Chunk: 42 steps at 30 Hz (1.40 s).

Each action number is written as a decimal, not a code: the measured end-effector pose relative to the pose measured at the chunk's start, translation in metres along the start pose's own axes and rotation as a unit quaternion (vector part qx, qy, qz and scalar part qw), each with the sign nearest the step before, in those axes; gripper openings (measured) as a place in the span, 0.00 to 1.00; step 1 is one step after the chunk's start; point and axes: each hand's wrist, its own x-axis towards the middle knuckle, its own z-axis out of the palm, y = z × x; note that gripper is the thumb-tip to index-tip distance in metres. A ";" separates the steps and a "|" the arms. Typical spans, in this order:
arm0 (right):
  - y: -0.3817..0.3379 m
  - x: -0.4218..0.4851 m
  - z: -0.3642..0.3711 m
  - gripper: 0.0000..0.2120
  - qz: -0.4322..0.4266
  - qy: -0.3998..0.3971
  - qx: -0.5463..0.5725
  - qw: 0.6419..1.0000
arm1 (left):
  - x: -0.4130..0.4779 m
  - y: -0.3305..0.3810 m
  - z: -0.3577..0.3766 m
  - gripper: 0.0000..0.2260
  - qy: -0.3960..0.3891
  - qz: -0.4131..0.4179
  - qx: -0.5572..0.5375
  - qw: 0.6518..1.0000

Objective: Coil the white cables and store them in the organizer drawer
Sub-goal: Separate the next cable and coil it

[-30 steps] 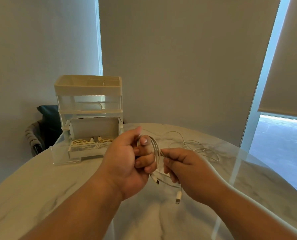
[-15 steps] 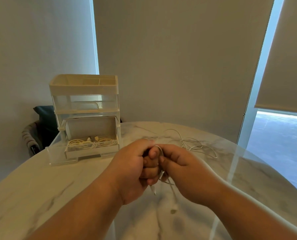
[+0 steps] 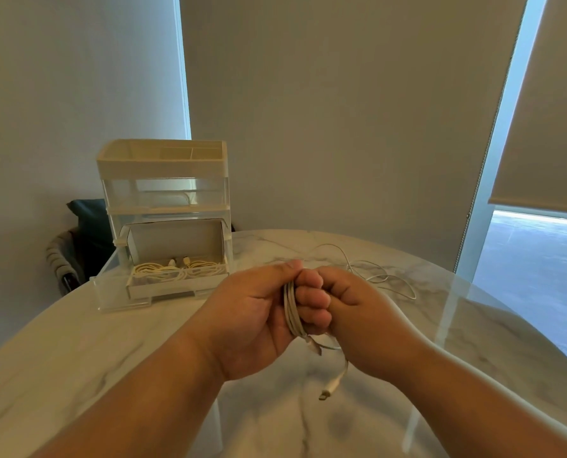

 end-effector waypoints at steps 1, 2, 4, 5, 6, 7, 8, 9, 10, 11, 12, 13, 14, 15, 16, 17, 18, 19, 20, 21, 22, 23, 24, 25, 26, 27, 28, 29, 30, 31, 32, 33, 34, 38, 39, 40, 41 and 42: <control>0.001 0.000 0.000 0.15 -0.006 -0.001 -0.003 1.000 | 0.000 0.001 0.001 0.13 -0.001 0.004 -0.003 1.000; 0.002 0.000 -0.001 0.13 -0.008 -0.002 -0.004 1.000 | 0.000 0.001 0.002 0.12 -0.003 0.008 -0.008 1.000; 0.001 0.000 -0.002 0.11 0.002 -0.011 0.027 1.000 | 0.001 0.002 0.003 0.11 -0.006 0.019 -0.029 0.999; 0.000 0.000 -0.002 0.11 0.013 -0.023 0.057 0.998 | 0.002 0.003 0.002 0.11 -0.001 0.025 -0.047 0.999; 0.000 0.000 -0.004 0.12 0.023 -0.038 0.079 0.996 | 0.003 0.004 0.001 0.11 0.008 0.033 -0.066 0.997; 0.000 0.000 -0.005 0.14 0.029 -0.052 0.082 0.995 | 0.003 0.006 -0.001 0.11 0.017 0.041 -0.086 0.995; 0.002 0.000 -0.006 0.17 0.032 -0.063 0.067 0.995 | 0.004 0.009 -0.003 0.12 0.025 0.046 -0.107 0.993; 0.005 0.001 -0.007 0.20 0.036 -0.068 0.044 0.996 | 0.003 0.012 -0.004 0.12 0.028 0.045 -0.130 0.990; 0.006 0.002 -0.006 0.22 0.039 -0.069 0.018 0.997 | 0.003 0.015 -0.004 0.12 0.026 0.043 -0.152 0.987; 0.007 0.002 -0.004 0.23 0.043 -0.067 -0.011 0.997 | 0.002 0.017 -0.004 0.12 0.023 0.044 -0.167 0.985; 0.008 0.001 -0.002 0.22 0.045 -0.067 -0.047 0.996 | 0.002 0.018 -0.004 0.10 0.026 0.052 -0.173 0.983; 0.007 0.000 0.000 0.21 0.043 -0.069 -0.083 0.993 | 0.002 0.018 -0.004 0.09 0.036 0.064 -0.173 0.982; 0.005 -0.001 0.002 0.19 0.042 -0.071 -0.117 0.990 | 0.002 0.018 -0.004 0.08 0.051 0.078 -0.172 0.981; 0.004 -0.002 0.003 0.16 0.041 -0.073 -0.143 0.986 | 0.004 0.019 -0.006 0.09 0.072 0.091 -0.175 0.978; 0.003 -0.003 0.004 0.15 0.040 -0.076 -0.169 0.982 | 0.005 0.019 -0.008 0.10 0.097 0.103 -0.180 0.974; 0.002 -0.005 0.006 0.13 0.039 -0.080 -0.189 0.978 | 0.007 0.020 -0.011 0.12 0.125 0.114 -0.185 0.968; 0.000 -0.005 0.007 0.12 0.039 -0.084 -0.196 0.976 | 0.007 0.021 -0.014 0.12 0.152 0.123 -0.190 0.962; 0.000 -0.006 0.009 0.10 0.040 -0.084 -0.186 0.978 | 0.008 0.022 -0.015 0.12 0.177 0.131 -0.190 0.957; -0.001 -0.006 0.011 0.09 0.044 -0.078 -0.165 0.982 | 0.008 0.023 -0.017 0.12 0.196 0.140 -0.182 0.953; 0.000 -0.005 0.012 0.09 0.051 -0.068 -0.137 0.987 | 0.009 0.022 -0.017 0.12 0.207 0.148 -0.168 0.952; 0.000 -0.005 0.012 0.08 0.058 -0.057 -0.113 0.990 | 0.010 0.022 -0.017 0.12 0.214 0.157 -0.154 0.952; 0.000 -0.005 0.011 0.05 0.062 -0.050 -0.093 0.992 | 0.010 0.021 -0.017 0.12 0.221 0.165 -0.146 0.950; 0.000 -0.005 0.011 0.03 0.067 -0.051 -0.074 0.994 | 0.011 0.020 -0.016 0.11 0.229 0.170 -0.144 0.947; 0.000 -0.005 0.011 0.03 0.070 -0.058 -0.052 0.995 | 0.011 0.019 -0.015 0.11 0.241 0.174 -0.143 0.944; -0.001 -0.005 0.011 0.03 0.073 -0.067 -0.026 0.995 | 0.011 0.018 -0.013 0.10 0.253 0.178 -0.137 0.941; -0.002 -0.005 0.012 0.04 0.076 -0.075 0.002 0.994 | 0.012 0.017 -0.012 0.10 0.263 0.184 -0.129 0.938; -0.002 -0.005 0.013 0.06 0.080 -0.080 0.036 0.993 | 0.013 0.016 -0.011 0.10 0.269 0.190 -0.116 0.937; -0.003 -0.006 0.014 0.08 0.082 -0.081 0.070 0.991 | 0.014 0.015 -0.011 0.10 0.271 0.194 -0.096 0.938; -0.004 -0.006 0.015 0.11 0.085 -0.080 0.101 0.988 | 0.014 0.013 -0.009 0.09 0.268 0.199 -0.065 0.940; -0.004 -0.006 0.016 0.13 0.084 -0.077 0.129 0.985 | 0.013 0.012 -0.008 0.09 0.263 0.206 -0.017 0.942; -0.005 -0.005 0.016 0.13 0.083 -0.073 0.158 0.981 | 0.010 0.009 -0.006 0.09 0.256 0.218 0.060 0.940; -0.005 -0.005 0.016 0.13 0.078 -0.071 0.190 0.976 | 0.006 0.006 -0.006 0.10 0.245 0.233 0.174 0.925; -0.006 -0.005 0.016 0.11 0.069 -0.076 0.228 0.968 | 0.003 0.002 -0.005 0.10 0.228 0.249 0.301 0.892; -0.009 -0.006 0.008 0.11 0.020 -0.123 0.306 0.944 | -0.005 -0.004 -0.004 0.10 0.182 0.254 0.512 0.800; -0.008 -0.006 0.007 0.13 0.018 -0.130 0.301 0.944 | -0.005 -0.002 -0.005 0.10 0.183 0.240 0.508 0.807; -0.007 -0.006 0.006 0.15 0.020 -0.131 0.296 0.946 | -0.005 0.000 -0.006 0.11 0.181 0.224 0.498 0.818; -0.005 -0.005 0.007 0.15 0.019 -0.129 0.285 0.950 | -0.005 0.002 -0.006 0.11 0.177 0.208 0.488 0.829; -0.006 -0.005 0.008 0.13 0.012 -0.127 0.268 0.955 | -0.006 0.003 -0.006 0.12 0.172 0.193 0.484 0.836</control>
